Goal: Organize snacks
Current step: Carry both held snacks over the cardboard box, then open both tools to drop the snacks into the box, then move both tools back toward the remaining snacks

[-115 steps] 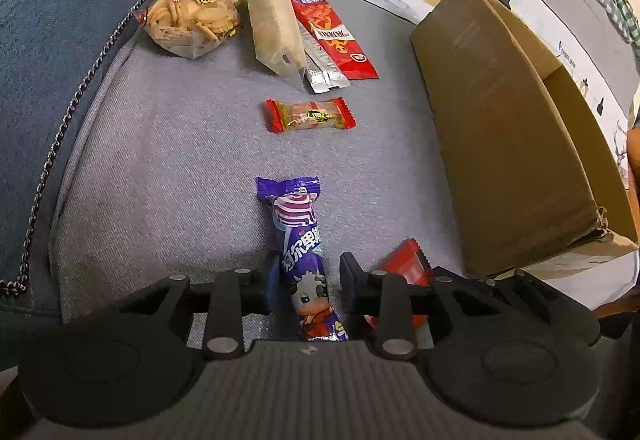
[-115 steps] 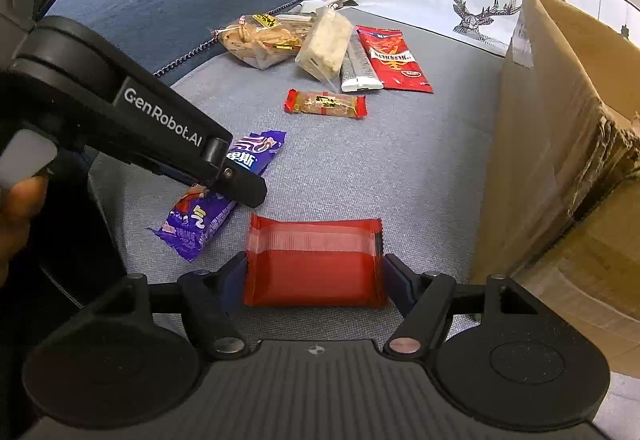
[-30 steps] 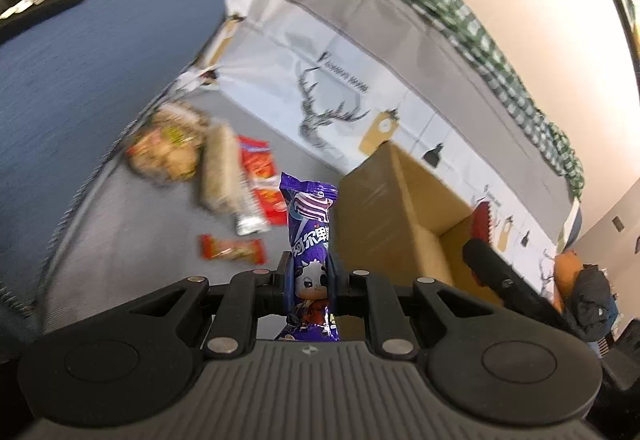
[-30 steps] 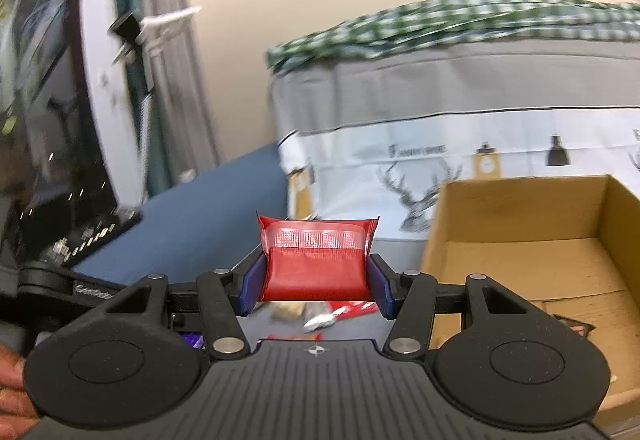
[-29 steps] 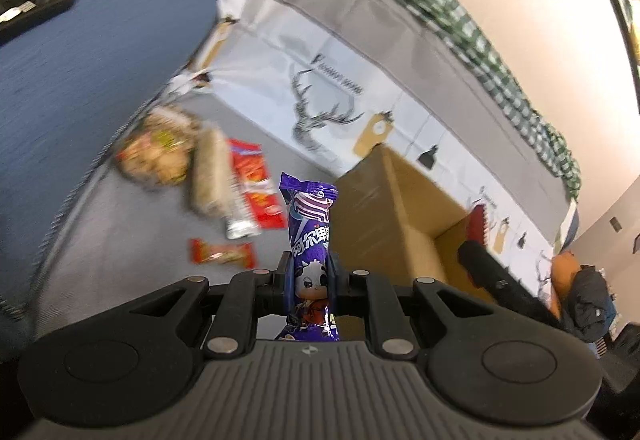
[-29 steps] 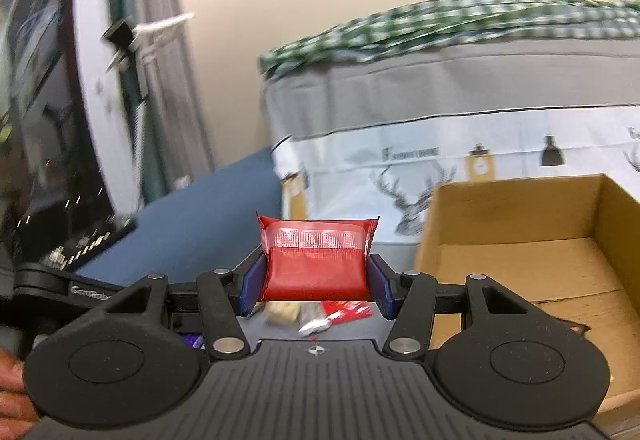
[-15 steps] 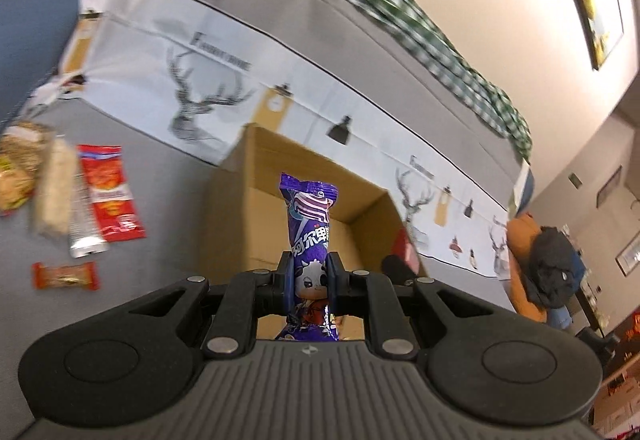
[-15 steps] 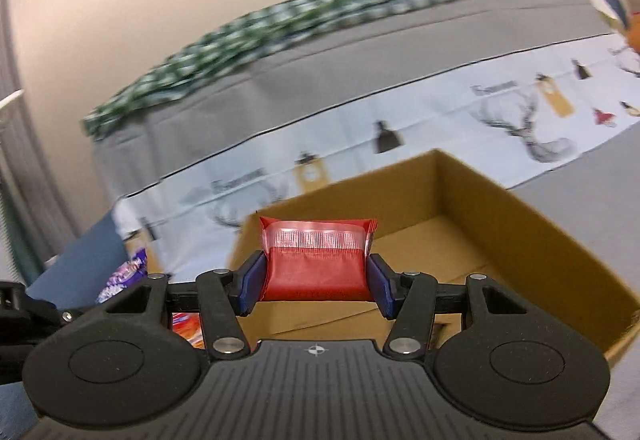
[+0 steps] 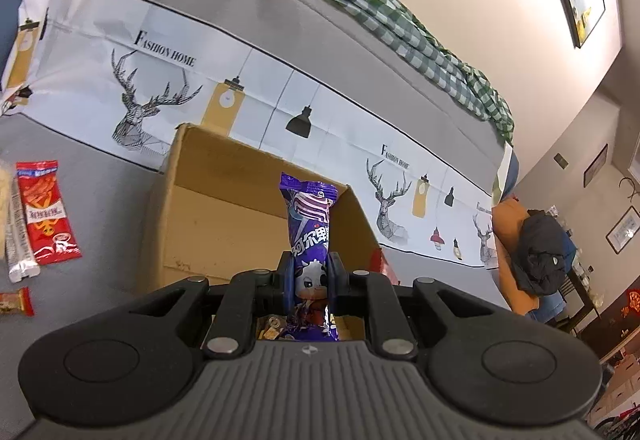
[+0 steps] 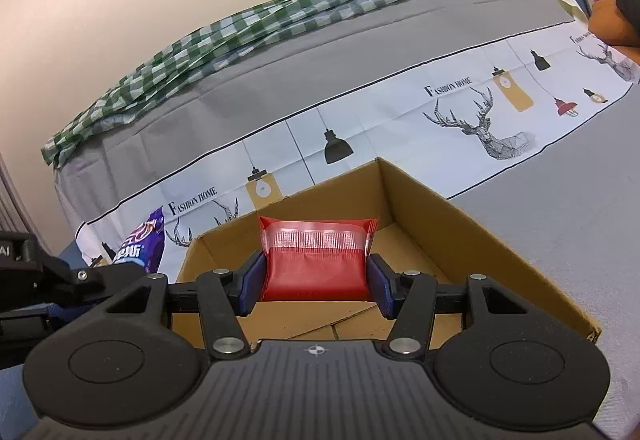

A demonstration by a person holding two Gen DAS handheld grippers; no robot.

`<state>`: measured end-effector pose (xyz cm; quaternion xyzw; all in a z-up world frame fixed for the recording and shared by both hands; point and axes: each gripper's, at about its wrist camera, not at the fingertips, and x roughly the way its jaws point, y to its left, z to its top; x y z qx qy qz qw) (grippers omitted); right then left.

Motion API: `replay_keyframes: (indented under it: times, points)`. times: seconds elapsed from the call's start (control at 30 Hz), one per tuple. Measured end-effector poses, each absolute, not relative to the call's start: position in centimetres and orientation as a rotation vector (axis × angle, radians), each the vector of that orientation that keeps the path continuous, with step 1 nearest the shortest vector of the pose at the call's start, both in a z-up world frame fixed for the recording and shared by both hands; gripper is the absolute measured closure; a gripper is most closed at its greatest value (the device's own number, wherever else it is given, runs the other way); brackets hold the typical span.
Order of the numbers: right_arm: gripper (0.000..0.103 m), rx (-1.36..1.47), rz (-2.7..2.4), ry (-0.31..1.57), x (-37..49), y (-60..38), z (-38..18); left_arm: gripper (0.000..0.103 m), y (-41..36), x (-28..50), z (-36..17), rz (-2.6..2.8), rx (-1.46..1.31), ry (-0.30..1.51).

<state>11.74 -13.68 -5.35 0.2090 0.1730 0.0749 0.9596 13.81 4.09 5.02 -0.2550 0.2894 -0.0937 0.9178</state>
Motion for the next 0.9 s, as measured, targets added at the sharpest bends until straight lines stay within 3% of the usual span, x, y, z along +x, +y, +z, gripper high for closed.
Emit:
replay_keyframes:
  times: [0.3, 0.33, 0.37, 0.43, 0.7, 0.77, 0.9]
  points:
    - [0.046, 0.434, 0.139, 0.344, 11.8, -14.1, -5.4, 0.085, 3.0, 14.2, 5.7, -0.209, -0.499, 0.591]
    - [0.042, 0.433, 0.139, 0.347, 11.8, -14.1, -5.4, 0.079, 2.8, 14.2, 5.8, -0.198, -0.491, 0.591]
    - [0.036, 0.427, 0.138, 0.359, 11.9, -13.9, -5.5, 0.066, 2.9, 14.1, 6.0, -0.19, -0.491, 0.586]
    - [0.025, 0.411, 0.12, 0.396, 12.2, -13.5, -5.8, 0.059, 3.3, 13.8, 6.3, -0.181, -0.502, 0.566]
    - [0.025, 0.372, 0.104, 0.379, 11.8, -12.8, -5.9, 0.053, 5.7, 10.8, 7.7, -0.047, -0.404, 0.566]
    - [0.025, 0.357, 0.102, 0.377, 11.7, -12.5, -5.9, 0.042, 6.0, 9.9, 7.8, 0.043, -0.307, 0.614]
    - [0.025, 0.323, 0.114, 0.378, 11.3, -11.9, -5.9, 0.037, 6.5, 8.5, 7.6, 0.187, -0.144, 0.717]
